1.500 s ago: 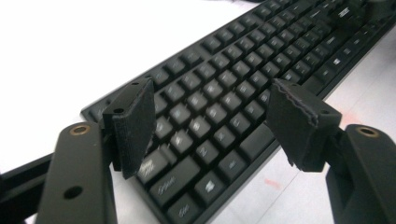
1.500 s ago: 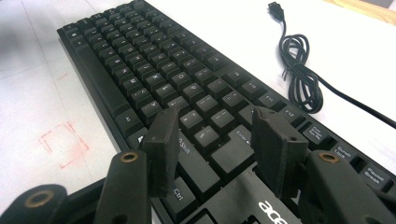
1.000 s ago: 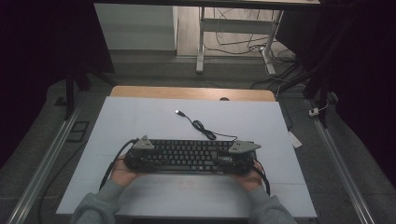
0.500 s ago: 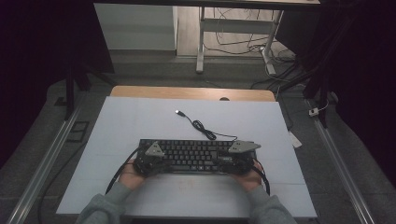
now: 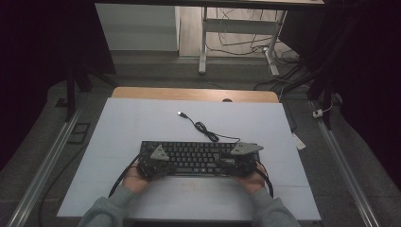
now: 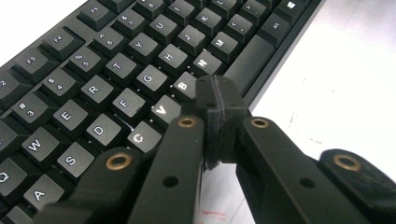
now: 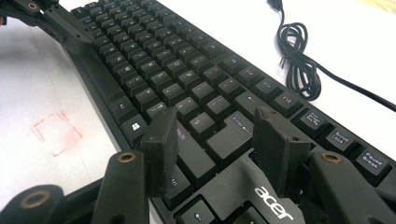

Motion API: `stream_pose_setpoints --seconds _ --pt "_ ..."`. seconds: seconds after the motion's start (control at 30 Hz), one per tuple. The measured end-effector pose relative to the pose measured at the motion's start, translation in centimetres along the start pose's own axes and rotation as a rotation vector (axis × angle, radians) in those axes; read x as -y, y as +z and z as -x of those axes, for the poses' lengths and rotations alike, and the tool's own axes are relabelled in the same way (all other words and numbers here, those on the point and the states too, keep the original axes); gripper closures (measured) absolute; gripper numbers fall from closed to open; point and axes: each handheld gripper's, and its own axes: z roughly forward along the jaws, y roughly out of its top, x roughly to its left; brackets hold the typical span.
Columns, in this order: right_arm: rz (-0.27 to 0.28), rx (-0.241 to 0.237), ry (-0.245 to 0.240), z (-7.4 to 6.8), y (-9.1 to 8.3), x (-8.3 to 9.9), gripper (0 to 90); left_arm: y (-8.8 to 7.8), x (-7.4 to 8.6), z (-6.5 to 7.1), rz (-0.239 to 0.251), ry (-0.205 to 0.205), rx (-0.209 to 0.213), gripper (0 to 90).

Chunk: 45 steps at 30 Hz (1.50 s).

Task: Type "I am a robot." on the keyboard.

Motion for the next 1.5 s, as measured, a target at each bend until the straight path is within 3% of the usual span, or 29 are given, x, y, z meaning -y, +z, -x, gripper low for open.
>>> stream_pose_setpoints --seconds 0.3,0.4,0.53,0.73,0.87,1.03,1.17,1.37,1.5 --pt "-0.005 0.005 0.002 0.0 0.0 0.0 50.9 0.3 0.0 0.1 -0.001 0.001 -0.007 88.6" --pt "-0.005 0.005 0.001 0.0 0.0 0.0 50.9 0.5 0.1 0.3 -0.013 0.032 -0.028 88.6" --pt "-0.007 0.006 -0.003 0.0 0.0 0.0 50.9 0.4 0.0 0.4 -0.011 0.035 -0.035 88.7" --pt "-0.005 0.004 -0.001 0.0 0.0 0.0 50.8 -1.3 -0.1 -0.1 0.078 -0.014 -0.02 88.6" --pt "-0.005 0.007 0.001 0.1 -0.1 0.0 50.9 -2.3 0.1 -0.5 0.106 -0.046 -0.023 88.1" --pt "0.002 0.008 -0.003 0.1 -0.2 0.0 50.6 -3.2 0.3 -1.1 0.139 -0.087 -0.036 75.4" --pt "0.001 0.014 -0.005 0.1 -0.2 0.0 50.0 -3.9 0.5 -1.6 0.164 -0.123 -0.064 57.3" --pt "0.01 0.012 0.0 0.1 -0.2 -0.1 48.3 -4.8 0.7 -2.4 0.179 -0.178 -0.103 41.9" --pt "0.018 0.028 0.004 0.1 -0.3 -0.1 47.1 -5.1 1.0 -2.9 0.177 -0.209 -0.12 36.4"
